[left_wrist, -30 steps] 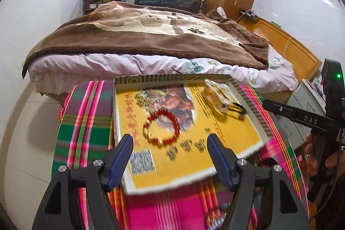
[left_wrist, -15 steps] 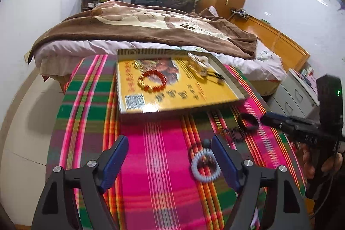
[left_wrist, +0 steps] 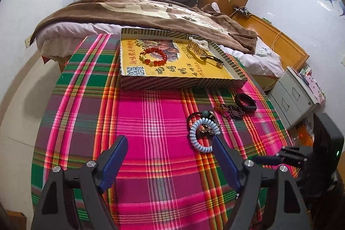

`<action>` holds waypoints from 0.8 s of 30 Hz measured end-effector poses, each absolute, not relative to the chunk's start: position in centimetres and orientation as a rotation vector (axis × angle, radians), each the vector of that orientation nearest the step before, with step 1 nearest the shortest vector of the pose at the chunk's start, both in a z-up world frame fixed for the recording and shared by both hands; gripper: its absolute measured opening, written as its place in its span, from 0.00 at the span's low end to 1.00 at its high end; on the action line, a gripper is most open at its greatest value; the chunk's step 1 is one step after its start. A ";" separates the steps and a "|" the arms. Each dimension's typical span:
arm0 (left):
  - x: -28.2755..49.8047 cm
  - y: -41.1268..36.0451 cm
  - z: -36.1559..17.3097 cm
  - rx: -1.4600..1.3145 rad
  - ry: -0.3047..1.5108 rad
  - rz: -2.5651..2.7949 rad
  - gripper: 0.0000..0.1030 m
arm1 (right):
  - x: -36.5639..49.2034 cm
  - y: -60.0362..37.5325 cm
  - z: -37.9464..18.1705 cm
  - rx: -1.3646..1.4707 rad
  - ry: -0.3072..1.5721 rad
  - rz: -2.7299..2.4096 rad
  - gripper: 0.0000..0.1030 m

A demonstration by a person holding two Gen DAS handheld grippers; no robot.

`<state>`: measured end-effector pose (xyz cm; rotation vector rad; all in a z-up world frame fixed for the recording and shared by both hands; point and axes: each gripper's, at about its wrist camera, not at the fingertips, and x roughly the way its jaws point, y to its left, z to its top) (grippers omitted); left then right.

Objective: Organize jewelry
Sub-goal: 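Grasp the lavender coil hair tie with the right tool while the left tool grasps the blue coil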

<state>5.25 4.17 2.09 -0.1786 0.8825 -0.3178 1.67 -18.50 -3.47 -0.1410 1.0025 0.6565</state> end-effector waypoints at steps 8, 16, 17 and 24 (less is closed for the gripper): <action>5.2 3.9 1.5 -0.179 0.900 -0.315 0.77 | 0.6 -17.5 -3.8 -0.220 0.963 0.685 0.37; 5.5 2.9 0.8 -0.165 0.927 -0.320 0.77 | -1.0 -17.1 -4.3 -0.312 0.926 0.724 0.37; 5.5 2.8 0.8 -0.164 0.930 -0.319 0.77 | -1.3 -16.7 -4.3 -0.345 0.914 0.716 0.37; 5.7 2.0 0.6 -0.149 0.942 -0.320 0.77 | -1.7 -16.4 -4.3 -0.350 0.883 0.733 0.14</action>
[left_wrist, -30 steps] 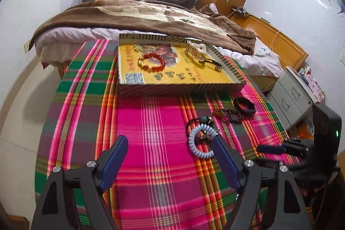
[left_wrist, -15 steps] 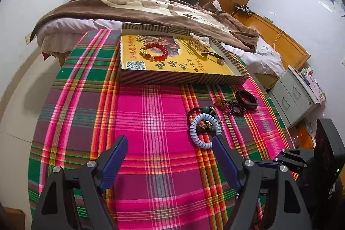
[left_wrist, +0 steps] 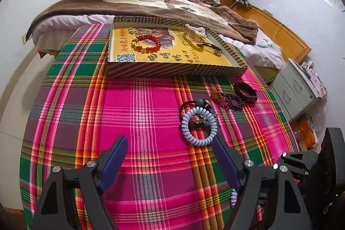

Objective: Organize jewelry
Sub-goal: 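Grasp the lavender coil hair tie with the right tool while the left tool grasps the blue coil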

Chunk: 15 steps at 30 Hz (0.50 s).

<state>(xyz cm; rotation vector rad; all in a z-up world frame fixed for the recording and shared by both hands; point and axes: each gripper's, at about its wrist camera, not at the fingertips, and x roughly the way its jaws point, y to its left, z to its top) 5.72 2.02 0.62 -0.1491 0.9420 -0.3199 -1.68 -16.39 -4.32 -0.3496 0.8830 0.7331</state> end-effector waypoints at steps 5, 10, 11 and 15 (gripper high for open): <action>5.9 1.7 0.3 -0.142 0.954 -0.318 0.77 | -1.8 -16.7 -4.4 -0.329 0.876 0.743 0.09; 6.4 1.0 -0.4 -0.142 0.977 -0.326 0.77 | -0.7 -18.6 -4.2 -0.214 0.868 0.705 0.09; 6.5 0.8 -0.5 -0.141 0.980 -0.329 0.77 | -0.5 -19.0 -4.1 -0.192 0.865 0.694 0.09; 7.4 -0.5 -1.4 -0.112 1.004 -0.321 0.77 | 0.3 -21.6 -3.4 -0.087 0.840 0.633 0.09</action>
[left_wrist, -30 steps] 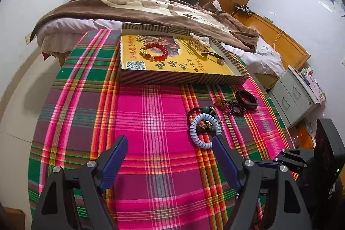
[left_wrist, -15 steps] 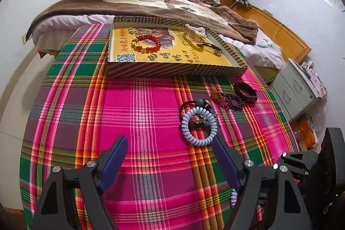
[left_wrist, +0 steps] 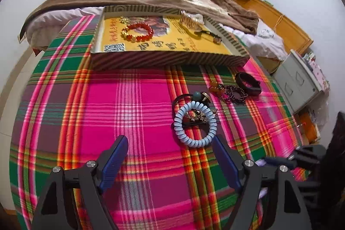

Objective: Organize jewelry
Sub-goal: 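Grasp the lavender coil hair tie with the right tool while the left tool grasps the blue coil, then carry both coil hair ties into the yellow box and open both tools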

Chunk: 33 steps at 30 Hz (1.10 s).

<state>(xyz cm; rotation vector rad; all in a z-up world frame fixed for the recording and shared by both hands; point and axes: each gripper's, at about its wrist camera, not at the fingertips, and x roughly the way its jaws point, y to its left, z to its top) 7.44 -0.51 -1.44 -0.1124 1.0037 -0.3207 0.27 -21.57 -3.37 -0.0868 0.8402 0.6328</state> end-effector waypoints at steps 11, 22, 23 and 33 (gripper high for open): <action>9.3 -2.3 -2.4 -0.068 1.018 -0.268 0.76 | 1.3 -24.5 -2.8 0.021 0.807 0.551 0.09; 8.9 -3.7 -2.4 0.071 0.998 -0.245 0.29 | 1.9 -25.7 -3.0 0.068 0.808 0.526 0.09; 8.9 -3.8 -2.4 0.072 0.998 -0.251 0.15 | 1.9 -25.7 -3.0 0.068 0.807 0.524 0.09; 7.9 -3.1 -2.0 0.028 0.995 -0.278 0.09 | 1.9 -25.7 -2.9 0.072 0.809 0.520 0.09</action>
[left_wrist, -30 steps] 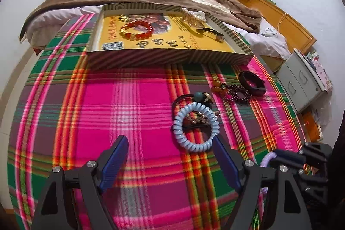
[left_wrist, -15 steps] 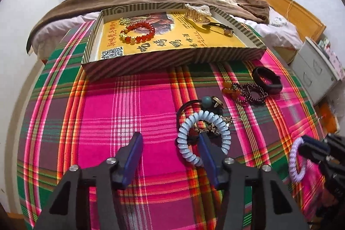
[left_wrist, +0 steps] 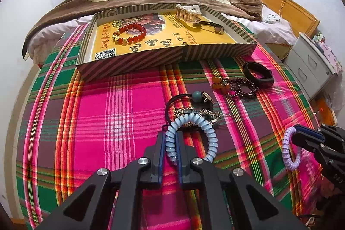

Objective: Organize jewelry
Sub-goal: 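Carry both coil hair ties into the yellow box and open both tools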

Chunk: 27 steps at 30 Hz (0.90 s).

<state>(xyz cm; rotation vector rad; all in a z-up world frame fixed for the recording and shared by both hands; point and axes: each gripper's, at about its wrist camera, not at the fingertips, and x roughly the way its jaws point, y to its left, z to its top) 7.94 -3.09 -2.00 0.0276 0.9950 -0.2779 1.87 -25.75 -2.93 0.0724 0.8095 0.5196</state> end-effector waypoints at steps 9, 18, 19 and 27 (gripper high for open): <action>6.8 -1.1 -0.6 -0.026 0.964 -0.273 0.09 | 2.2 -25.7 -2.8 0.081 0.804 0.510 0.09; 7.7 -0.3 2.2 -0.038 0.911 -0.276 0.09 | 3.5 -25.6 -0.7 0.081 0.762 0.492 0.09; 8.0 -0.3 2.5 -0.039 0.906 -0.275 0.09 | 3.7 -25.5 -0.3 0.080 0.757 0.489 0.09; 11.3 0.4 4.6 -0.052 0.864 -0.284 0.09 | 7.7 -25.3 1.9 0.087 0.739 0.436 0.09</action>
